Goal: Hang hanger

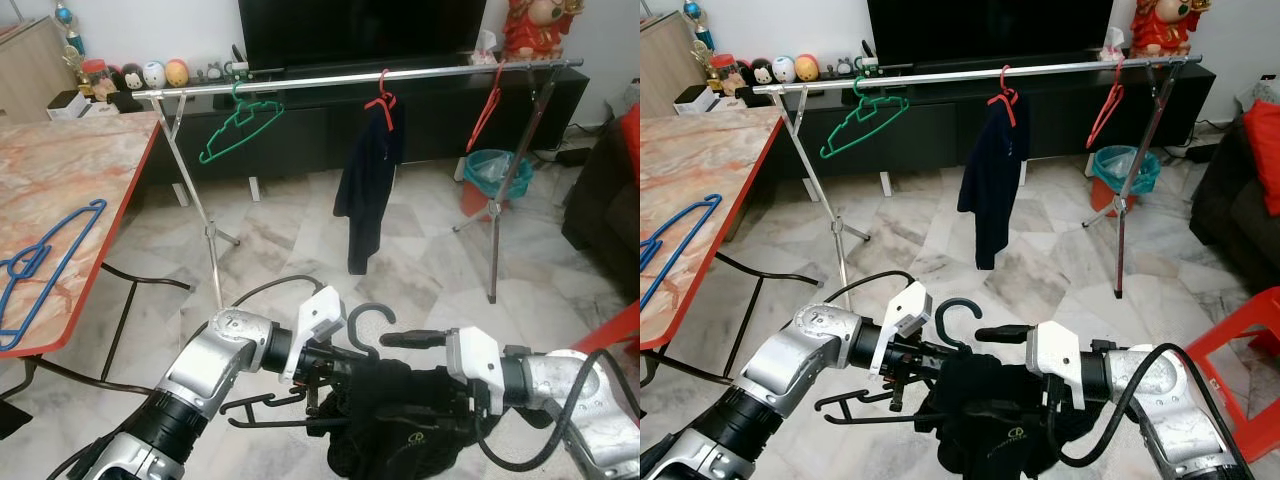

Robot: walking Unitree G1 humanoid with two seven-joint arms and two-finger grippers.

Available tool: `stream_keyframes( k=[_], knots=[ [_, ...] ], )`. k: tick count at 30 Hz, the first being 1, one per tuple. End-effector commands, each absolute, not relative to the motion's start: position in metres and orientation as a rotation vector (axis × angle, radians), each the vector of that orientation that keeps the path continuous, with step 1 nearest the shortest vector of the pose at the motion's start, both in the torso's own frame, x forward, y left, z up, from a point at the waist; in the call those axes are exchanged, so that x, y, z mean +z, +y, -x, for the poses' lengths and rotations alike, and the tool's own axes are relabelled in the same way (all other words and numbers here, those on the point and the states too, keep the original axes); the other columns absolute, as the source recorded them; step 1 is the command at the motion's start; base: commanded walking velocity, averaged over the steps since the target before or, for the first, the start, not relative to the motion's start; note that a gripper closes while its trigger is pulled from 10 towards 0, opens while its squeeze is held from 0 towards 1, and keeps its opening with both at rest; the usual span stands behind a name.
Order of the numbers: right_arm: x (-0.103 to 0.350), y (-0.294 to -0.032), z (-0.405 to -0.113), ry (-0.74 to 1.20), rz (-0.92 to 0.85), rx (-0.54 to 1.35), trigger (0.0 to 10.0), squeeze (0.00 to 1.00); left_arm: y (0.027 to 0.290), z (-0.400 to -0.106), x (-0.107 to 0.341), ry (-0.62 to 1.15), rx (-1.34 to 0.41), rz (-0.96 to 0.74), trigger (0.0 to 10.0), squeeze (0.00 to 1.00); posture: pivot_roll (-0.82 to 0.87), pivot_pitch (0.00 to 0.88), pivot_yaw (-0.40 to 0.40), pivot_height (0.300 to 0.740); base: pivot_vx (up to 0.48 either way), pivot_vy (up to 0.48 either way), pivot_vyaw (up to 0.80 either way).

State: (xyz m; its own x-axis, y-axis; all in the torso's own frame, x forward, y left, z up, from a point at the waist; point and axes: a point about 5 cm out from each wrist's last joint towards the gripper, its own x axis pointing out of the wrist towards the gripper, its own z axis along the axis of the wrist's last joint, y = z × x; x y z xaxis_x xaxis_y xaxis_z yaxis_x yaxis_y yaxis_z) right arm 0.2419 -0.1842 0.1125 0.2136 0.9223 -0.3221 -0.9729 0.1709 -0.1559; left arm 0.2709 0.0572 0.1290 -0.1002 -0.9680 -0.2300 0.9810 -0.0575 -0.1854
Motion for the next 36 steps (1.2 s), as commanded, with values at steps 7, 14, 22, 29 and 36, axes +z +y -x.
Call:
stream_keyframes(
  k=[7,14,22,29,36],
  knots=[
    [0.106,-0.183,-0.246,0.2,0.383,1.371,0.0,0.0,0.051,-0.268,0.147,0.242,-1.692,-0.057,10.0,0.0,-0.04,0.0,0.061,0.74,0.0,0.0,0.0],
    [0.108,-0.176,-0.251,0.186,0.371,1.382,0.0,0.0,0.05,-0.27,0.151,0.235,-1.688,-0.06,10.0,0.0,-0.04,0.0,0.063,0.74,0.0,0.0,0.0],
    [0.11,-0.173,-0.249,0.179,0.344,1.404,0.0,0.0,0.052,-0.27,0.151,0.237,-1.678,-0.053,10.0,0.0,-0.04,0.0,0.067,0.74,0.0,0.0,0.0],
    [0.107,-0.174,-0.249,0.208,0.339,1.396,0.0,0.0,0.051,-0.271,0.15,0.24,-1.671,-0.057,10.0,0.0,-0.04,0.0,0.069,0.74,0.0,0.0,0.0],
    [0.107,-0.174,-0.248,0.221,0.337,1.403,0.0,0.0,0.05,-0.272,0.15,0.236,-1.669,-0.059,10.0,0.0,-0.04,0.0,0.069,0.74,0.0,0.0,0.0]
  ],
)
